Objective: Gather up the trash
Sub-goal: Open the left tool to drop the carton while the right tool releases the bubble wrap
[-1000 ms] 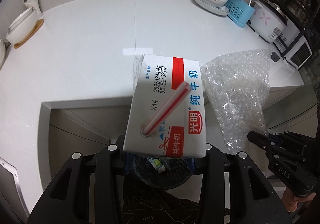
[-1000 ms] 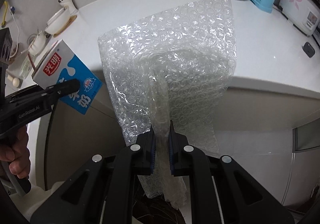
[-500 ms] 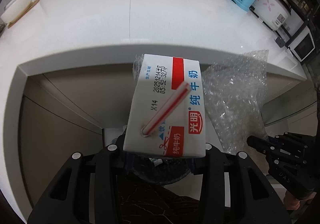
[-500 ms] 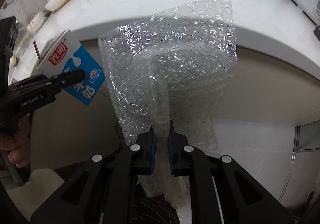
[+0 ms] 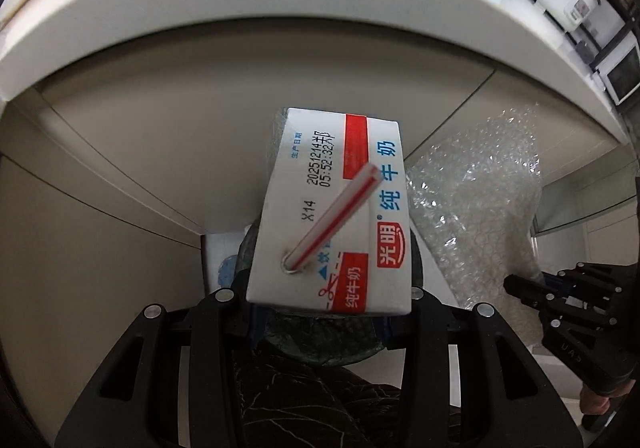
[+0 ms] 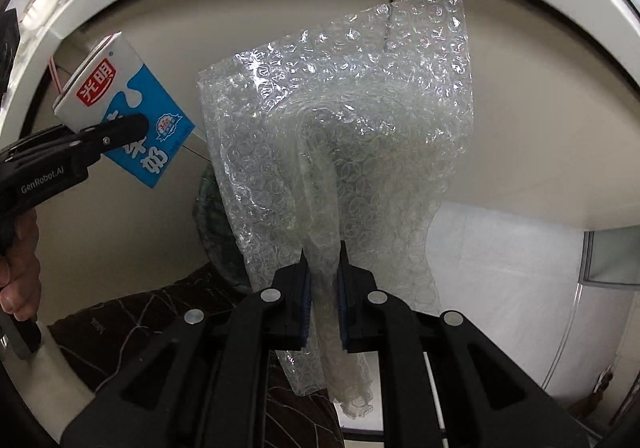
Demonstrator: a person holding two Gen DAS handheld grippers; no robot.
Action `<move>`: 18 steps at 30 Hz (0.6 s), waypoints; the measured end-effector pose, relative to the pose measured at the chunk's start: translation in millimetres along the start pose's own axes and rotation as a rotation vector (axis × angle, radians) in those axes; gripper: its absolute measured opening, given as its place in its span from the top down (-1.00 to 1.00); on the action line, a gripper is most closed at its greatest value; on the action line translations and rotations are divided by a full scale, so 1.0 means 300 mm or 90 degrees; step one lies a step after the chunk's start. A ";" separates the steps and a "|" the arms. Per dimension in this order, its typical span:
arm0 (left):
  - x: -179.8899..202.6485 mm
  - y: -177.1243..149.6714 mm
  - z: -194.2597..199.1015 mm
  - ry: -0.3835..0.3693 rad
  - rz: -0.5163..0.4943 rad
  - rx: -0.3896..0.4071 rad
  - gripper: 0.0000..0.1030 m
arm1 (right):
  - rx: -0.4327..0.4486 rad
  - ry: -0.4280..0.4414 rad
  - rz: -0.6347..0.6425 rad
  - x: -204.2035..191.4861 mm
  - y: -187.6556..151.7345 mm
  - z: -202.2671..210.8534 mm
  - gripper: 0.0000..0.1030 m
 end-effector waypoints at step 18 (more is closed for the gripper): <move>0.028 0.007 -0.093 -0.012 -0.036 -0.011 -0.16 | -0.010 0.004 -0.012 0.012 -0.009 -0.013 0.81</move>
Point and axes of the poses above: each gripper's, at about its wrist camera, not at the fingertips, and z roughly against the way its jaws point, x to its right, y to its top, the point moved 6 cm from there along -z, roughly the way its jaws point, and after that the axes turned 1 degree about -z, right-handed, at the moved point
